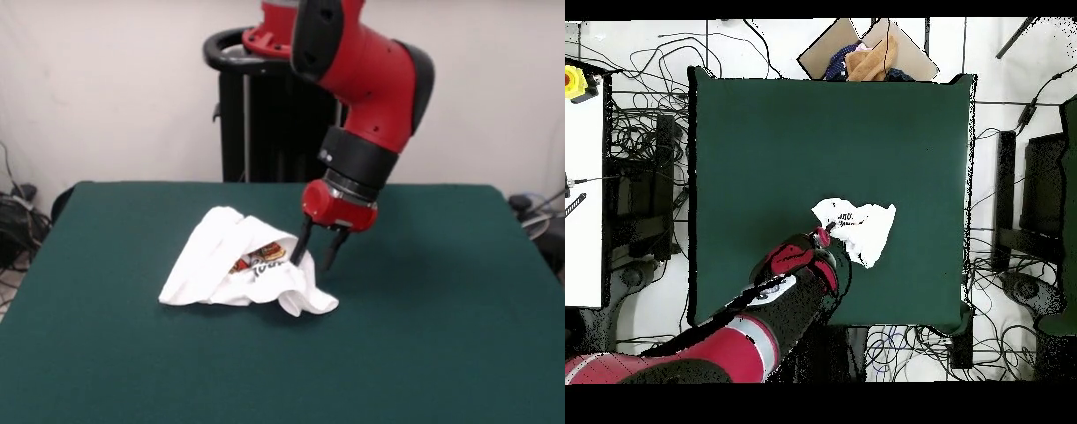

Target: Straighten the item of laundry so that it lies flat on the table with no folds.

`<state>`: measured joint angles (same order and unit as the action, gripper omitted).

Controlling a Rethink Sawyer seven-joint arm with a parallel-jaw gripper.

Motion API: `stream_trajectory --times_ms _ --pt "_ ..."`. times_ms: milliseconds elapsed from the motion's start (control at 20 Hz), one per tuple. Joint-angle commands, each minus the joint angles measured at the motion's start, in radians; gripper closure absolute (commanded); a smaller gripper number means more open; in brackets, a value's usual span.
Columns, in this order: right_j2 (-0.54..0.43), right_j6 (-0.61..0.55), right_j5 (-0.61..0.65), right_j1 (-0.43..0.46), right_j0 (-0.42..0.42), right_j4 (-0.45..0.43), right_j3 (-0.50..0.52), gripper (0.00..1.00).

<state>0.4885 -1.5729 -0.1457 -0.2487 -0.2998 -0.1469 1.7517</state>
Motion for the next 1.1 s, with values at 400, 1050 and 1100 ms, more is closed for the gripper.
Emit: stream_trajectory --times_ms 400,1050,1100 --pt "0.191 -0.262 -0.029 0.158 -0.287 0.321 -0.003 0.0" --pt "0.228 -0.244 -0.112 0.21 -0.297 0.368 0.02 0.0" --pt "0.215 -0.235 -0.13 0.2 -0.27 0.343 0.021 0.0"
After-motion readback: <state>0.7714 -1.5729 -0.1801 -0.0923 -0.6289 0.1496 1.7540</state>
